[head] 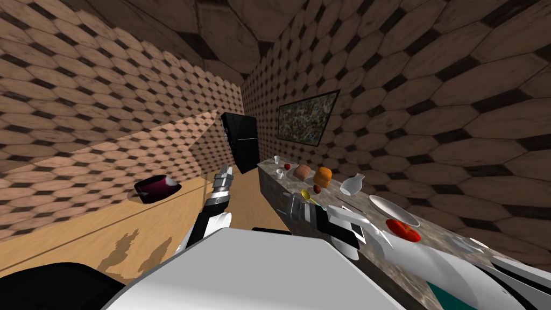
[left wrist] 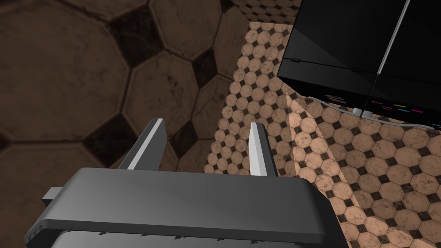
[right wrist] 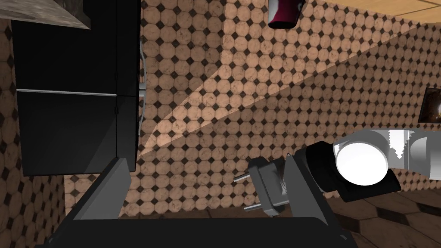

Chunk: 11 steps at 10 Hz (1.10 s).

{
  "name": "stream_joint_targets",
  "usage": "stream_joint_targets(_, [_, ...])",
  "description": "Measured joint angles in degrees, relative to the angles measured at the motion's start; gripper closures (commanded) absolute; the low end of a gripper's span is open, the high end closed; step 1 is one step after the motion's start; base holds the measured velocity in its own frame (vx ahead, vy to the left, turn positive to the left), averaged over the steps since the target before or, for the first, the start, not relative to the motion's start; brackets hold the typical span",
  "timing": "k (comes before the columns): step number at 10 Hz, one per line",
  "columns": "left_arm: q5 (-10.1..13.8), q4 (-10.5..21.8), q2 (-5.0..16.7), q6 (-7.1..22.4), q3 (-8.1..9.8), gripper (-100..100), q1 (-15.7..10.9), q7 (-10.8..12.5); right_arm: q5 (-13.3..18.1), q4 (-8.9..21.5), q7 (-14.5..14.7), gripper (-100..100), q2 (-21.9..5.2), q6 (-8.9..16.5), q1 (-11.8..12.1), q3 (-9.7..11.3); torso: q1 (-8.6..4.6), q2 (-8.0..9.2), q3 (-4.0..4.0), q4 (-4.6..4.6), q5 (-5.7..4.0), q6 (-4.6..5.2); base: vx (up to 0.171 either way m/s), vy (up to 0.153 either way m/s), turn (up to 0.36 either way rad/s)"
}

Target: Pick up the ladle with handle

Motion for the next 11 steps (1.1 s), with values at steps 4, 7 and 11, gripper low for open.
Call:
stream_joint_targets(4, [0.00,0.00,0.00,0.00,0.00,0,0.00,0.00,-0.35,0.17,5.55,-100,-6.14,3.89,-1.91,4.63,0.02,-0.01,-0.01,0.00,0.00,0.00,0.042,0.035,0.044])
stream_joint_targets(7, [0.00,0.00,0.00,0.00,0.00,0,0.00,0.00,-0.61,2.36,9.48,-100,-10.28,4.62,-2.99,7.47,-0.01,0.05,0.02,0.01,0.00,0.01,0.035,0.033,0.044])
stream_joint_targets(11, [0.00,0.00,0.00,0.00,0.00,0,0.00,0.00,-1.32,2.85,14.59,-100,-16.15,7.82,-4.62,11.29,-0.02,0.05,0.02,0.01,-0.01,0.02,0.037,0.031,0.037])
